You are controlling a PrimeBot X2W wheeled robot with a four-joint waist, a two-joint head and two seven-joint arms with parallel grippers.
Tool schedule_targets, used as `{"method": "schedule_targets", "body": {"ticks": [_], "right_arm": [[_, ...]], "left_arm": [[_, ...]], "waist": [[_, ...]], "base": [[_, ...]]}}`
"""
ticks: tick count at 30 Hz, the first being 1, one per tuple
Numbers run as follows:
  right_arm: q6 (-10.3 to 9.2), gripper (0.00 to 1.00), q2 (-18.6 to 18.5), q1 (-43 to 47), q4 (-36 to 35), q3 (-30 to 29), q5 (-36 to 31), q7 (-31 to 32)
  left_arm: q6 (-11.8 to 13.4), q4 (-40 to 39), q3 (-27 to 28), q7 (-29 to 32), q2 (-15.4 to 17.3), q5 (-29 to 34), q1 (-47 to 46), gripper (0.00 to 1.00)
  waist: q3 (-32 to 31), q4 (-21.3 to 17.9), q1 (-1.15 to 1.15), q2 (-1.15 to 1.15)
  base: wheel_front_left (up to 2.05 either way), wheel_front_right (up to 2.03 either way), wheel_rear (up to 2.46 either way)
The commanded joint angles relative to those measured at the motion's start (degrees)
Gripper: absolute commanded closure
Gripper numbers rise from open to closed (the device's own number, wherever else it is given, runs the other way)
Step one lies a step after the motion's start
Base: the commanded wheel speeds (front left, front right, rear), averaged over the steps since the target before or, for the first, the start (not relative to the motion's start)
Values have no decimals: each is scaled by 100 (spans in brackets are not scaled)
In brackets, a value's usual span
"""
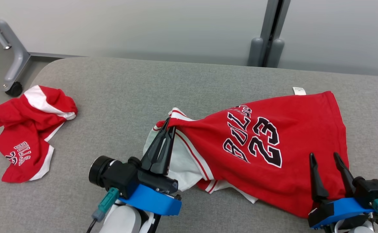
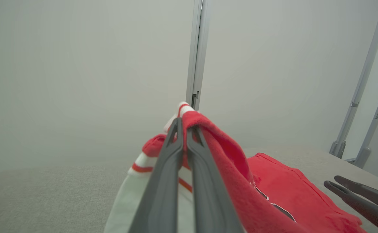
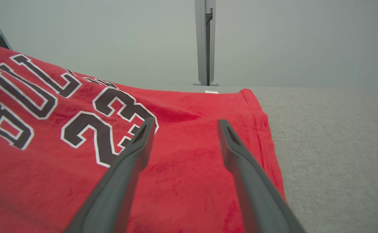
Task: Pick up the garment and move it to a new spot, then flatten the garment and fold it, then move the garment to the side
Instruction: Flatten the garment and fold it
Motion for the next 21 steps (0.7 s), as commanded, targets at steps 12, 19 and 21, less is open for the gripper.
{"method": "schedule_targets", "body": {"ticks": [12, 19, 21], "right_arm": [[-2, 0, -15, -280, -61, 138, -24, -1], [-2, 0, -131, -570, -59, 192, 25, -1], [-1, 0, -123, -606, -59, 202, 25, -1]], "left_arm": [[552, 986, 358, -1, -2, 250, -219, 100], [1022, 2128, 919, -1, 0, 322, -1078, 100], [1150, 2394, 1087, -1, 10, 393, -1259, 100]], "waist": [[632, -286, 1, 0], [1018, -723, 1, 0], [1027, -796, 1, 0]], "base": [[0, 0, 0], [0, 0, 0], [0, 0, 0]]}}
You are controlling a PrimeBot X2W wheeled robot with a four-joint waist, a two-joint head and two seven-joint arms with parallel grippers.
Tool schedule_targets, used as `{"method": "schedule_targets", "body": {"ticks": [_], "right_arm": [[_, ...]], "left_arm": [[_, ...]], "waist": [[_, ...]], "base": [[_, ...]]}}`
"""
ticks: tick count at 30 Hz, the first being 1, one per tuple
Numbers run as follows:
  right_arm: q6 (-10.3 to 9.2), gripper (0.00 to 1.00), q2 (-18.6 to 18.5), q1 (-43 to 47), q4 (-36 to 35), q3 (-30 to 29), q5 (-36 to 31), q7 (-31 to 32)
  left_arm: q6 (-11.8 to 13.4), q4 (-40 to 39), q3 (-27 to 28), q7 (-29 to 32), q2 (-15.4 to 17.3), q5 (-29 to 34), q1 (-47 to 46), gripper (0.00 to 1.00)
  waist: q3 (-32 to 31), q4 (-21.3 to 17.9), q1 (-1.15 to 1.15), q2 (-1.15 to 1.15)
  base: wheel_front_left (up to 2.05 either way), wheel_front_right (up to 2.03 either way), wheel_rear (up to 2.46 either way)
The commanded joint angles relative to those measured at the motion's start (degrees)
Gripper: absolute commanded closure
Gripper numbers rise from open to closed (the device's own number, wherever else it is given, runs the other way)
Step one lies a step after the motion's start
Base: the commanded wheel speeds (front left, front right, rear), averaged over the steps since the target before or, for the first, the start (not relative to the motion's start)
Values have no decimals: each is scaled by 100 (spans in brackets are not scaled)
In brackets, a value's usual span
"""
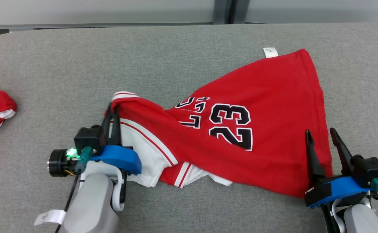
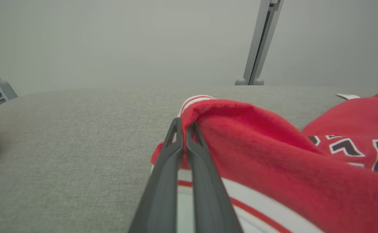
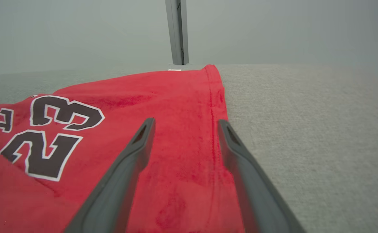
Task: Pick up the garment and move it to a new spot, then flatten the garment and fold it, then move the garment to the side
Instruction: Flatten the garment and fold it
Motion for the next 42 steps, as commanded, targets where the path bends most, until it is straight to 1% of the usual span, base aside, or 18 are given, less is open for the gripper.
{"method": "schedule_targets", "body": {"ticks": [1, 3, 5, 6, 7, 10, 13, 15, 16, 20, 26, 31, 42], "right_arm": [[-1, 0, -12, -71, 9, 10, 28, -1], [0, 0, 7, -95, 42, 22, 16, -1], [0, 0, 30, -119, 76, 37, 27, -1], [-1, 0, 43, -131, 85, 49, 30, -1], [-1, 0, 58, -126, 92, 51, 23, -1], [-1, 0, 93, -86, 118, 78, 11, -1], [-1, 0, 112, 10, 151, 128, -13, -1], [-1, 0, 124, 75, 105, 195, -98, -1], [-1, 0, 126, 117, 101, 197, -132, -1], [-1, 0, 149, 298, 144, 222, -198, -1], [-1, 0, 148, 651, 365, 331, -121, -1], [-1, 0, 147, 825, 512, 340, -86, -1], [-1, 0, 148, 834, 663, 378, -26, -1]], "left_arm": [[96, 127, 145, -2, 11, 19, -127, 100], [153, 426, 310, -1, 20, 25, -157, 100], [188, 550, 445, -2, 60, 80, -201, 100], [221, 633, 506, -1, 75, 94, -164, 57], [233, 700, 561, -1, 70, 101, -105, 0], [279, 729, 762, -1, 72, 118, 46, 0], [275, 510, 937, -1, 67, 164, 379, 0], [238, 66, 1007, -1, 77, 302, 631, 0], [174, -115, 966, 0, 80, 401, 840, 0], [2, -590, 936, -1, 61, 549, 1514, 0], [-103, -752, 878, -1, 7, 453, 2271, 0], [-142, -686, 695, 0, -5, 332, 2522, 0], [-150, -633, 574, -1, -1, 273, 2386, 0]], "waist": [[-25, -45, -1, 0], [-79, -87, -1, 0], [-141, -112, -1, 0], [-179, -116, -1, 0], [-223, -114, -1, 0], [-378, -97, -1, 0], [-607, -110, -1, 0], [-762, -130, -1, 0], [-828, -137, -1, 0], [-1111, -172, -1, 0], [-1476, -187, -1, 0], [-1590, -186, -1, 0], [-1536, -177, -1, 0]], "base": [[0, 0, 0], [0, 0, 0], [0, 0, 0], [0, 0, 0], [0, 0, 0], [0, 0, 0], [0, 0, 0], [0, 0, 0], [0, 0, 0], [0, 0, 0], [0, 0, 0], [0, 0, 0], [0, 0, 0]]}}
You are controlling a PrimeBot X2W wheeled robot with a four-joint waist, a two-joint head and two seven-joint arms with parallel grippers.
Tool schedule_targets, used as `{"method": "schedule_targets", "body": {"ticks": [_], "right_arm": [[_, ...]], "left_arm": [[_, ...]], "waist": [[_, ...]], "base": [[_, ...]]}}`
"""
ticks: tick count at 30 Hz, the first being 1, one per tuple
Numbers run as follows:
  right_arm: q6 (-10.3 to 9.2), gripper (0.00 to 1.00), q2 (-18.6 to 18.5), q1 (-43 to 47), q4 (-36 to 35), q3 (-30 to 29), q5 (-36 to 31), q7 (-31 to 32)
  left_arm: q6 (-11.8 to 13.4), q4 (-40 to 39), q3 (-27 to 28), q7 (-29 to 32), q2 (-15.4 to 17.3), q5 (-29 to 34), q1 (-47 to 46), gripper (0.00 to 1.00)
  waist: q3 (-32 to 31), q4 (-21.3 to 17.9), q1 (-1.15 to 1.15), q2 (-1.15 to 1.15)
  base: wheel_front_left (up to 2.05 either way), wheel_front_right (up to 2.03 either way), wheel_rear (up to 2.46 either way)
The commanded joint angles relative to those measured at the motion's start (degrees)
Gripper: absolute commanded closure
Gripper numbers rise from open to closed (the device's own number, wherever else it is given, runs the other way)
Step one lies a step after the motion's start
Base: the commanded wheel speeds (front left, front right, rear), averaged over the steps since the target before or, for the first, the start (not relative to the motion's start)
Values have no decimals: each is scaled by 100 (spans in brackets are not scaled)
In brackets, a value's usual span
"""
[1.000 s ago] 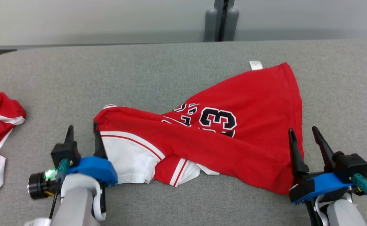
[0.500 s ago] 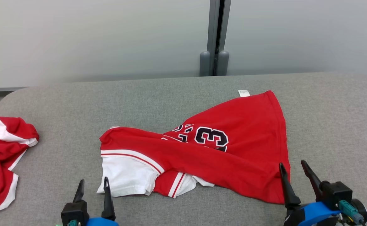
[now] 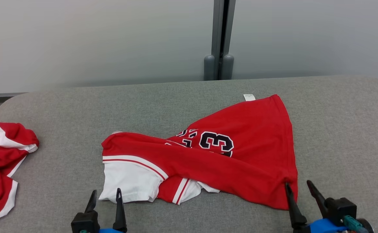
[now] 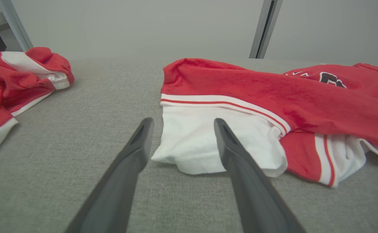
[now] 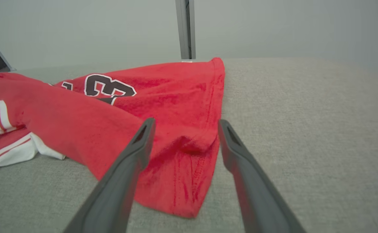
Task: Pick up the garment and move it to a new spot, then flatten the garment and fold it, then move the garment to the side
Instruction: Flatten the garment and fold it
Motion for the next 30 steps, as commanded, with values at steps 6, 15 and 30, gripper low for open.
{"method": "schedule_targets", "body": {"ticks": [6, 15, 30], "right_arm": [[-2, 0, 0, -139, 749, 43, 36, -2], [-2, 0, -1, -386, 1194, -46, 216, -1], [-6, 0, -2, -211, 1762, -248, 59, 41]], "left_arm": [[-16, 30, -187, -1, 3, -88, -198, 0], [-8, 68, -299, -1, 2, -103, -236, 0], [7, 88, -384, -1, 2, -204, -326, 0]], "waist": [[115, 118, 1, 0], [270, 266, 1, 0], [381, 299, 1, 0]], "base": [[0, 0, 0], [0, 0, 0], [0, 0, 0]]}}
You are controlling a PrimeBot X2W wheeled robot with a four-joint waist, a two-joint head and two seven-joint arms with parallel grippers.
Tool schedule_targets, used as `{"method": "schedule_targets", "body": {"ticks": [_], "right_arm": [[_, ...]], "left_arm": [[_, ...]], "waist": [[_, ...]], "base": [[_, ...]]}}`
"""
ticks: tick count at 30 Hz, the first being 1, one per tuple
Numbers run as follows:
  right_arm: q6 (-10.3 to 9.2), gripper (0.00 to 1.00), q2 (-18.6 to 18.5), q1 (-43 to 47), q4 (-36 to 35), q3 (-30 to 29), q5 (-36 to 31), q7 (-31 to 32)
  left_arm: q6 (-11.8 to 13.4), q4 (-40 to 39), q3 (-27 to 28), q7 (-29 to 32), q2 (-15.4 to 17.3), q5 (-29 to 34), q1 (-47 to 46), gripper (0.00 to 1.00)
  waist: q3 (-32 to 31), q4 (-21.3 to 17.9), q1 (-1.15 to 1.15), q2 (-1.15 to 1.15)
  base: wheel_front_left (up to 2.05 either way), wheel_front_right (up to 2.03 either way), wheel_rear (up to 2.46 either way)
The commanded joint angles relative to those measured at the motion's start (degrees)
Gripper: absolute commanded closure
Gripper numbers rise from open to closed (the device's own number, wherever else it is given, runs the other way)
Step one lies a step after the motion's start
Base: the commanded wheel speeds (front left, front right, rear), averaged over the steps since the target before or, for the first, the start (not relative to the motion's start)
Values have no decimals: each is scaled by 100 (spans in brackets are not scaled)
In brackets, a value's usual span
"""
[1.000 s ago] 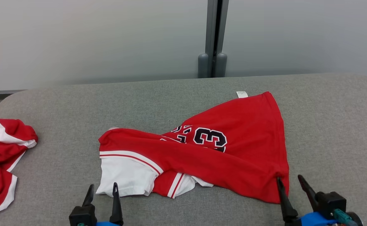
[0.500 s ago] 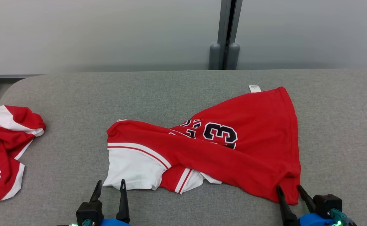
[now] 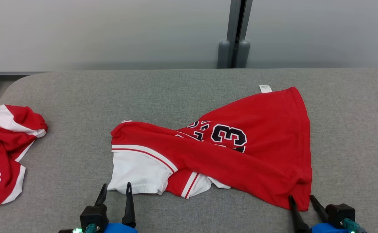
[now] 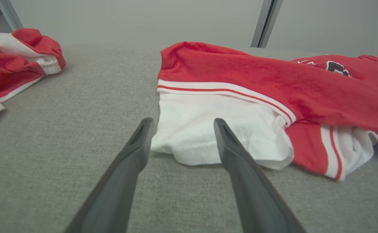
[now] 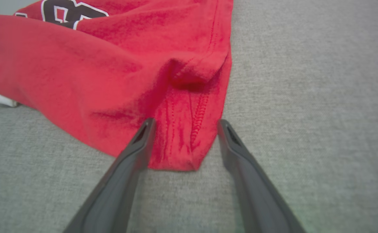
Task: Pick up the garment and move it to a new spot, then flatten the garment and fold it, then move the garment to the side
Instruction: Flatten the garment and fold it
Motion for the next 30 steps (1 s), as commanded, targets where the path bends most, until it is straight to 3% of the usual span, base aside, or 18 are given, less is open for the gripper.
{"method": "schedule_targets", "body": {"ticks": [1, 6, 7, 9, 12, 19, 30], "right_arm": [[-12, 0, -9, 222, 193, -43, -40, 97], [-12, 0, -6, 430, 375, 67, -35, 116], [-12, 22, -4, 458, 427, 103, 21, 123], [-11, 100, 3, 458, 489, 208, 121, 137], [-6, 100, 23, 348, 347, 220, 280, 135], [-13, 100, -32, 170, -375, -368, 195, 57], [-11, 100, -54, 4, -689, -520, 74, 54]], "left_arm": [[12, -9, -11, -1, 2, -22, -87, 0], [30, -6, -54, -1, 2, -79, -94, 0], [36, -3, -59, -1, 2, -88, -94, 0], [39, -2, -63, -1, 2, -105, -98, 0], [50, 23, -52, 0, 1, -83, -105, 0], [-37, 191, -14, -1, 2, -260, -149, 0], [-161, 400, 235, -1, 0, -836, -348, 0]], "waist": [[6, -7, 0, 0], [4, -35, 0, 0], [2, -39, 0, 0], [4, -51, 0, 0], [22, -76, 0, 0], [126, -127, 0, 0], [336, -180, 0, 0]], "base": [[0, 0, 0], [0, 0, 0], [0, 0, 0], [0, 0, 0], [0, 0, 0], [0, 0, 0], [0, 0, 0]]}}
